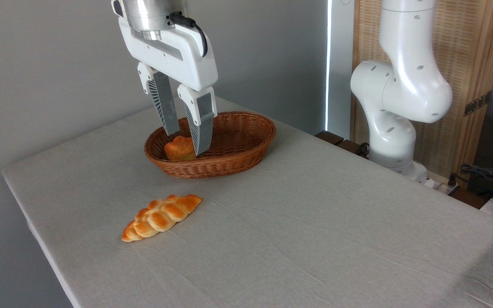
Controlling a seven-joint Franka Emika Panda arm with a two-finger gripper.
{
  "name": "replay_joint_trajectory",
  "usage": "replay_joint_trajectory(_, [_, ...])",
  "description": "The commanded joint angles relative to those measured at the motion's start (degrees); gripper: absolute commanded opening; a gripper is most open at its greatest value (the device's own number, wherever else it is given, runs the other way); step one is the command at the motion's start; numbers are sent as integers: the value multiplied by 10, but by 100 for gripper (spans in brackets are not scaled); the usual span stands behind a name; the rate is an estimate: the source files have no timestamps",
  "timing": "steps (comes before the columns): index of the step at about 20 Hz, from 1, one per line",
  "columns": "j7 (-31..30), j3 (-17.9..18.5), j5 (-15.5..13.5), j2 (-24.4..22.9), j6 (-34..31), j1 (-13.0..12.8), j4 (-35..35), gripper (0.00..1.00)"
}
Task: Put bread into the basket
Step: 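Move the open gripper from above the basket toward the braided bread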
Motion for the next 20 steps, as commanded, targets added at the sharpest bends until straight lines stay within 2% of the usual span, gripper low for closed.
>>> replay_joint_trajectory(1, [11,1,-7,2,-16,5,8,100])
replay_joint_trajectory(14, [11,-3,-13,1,-13,5,7,100])
replay_joint_trajectory(16, [10,-3,-29,2,-1,4,6,100])
replay_joint_trajectory(20, [5,-3,-32,1,41,-12,-13,100])
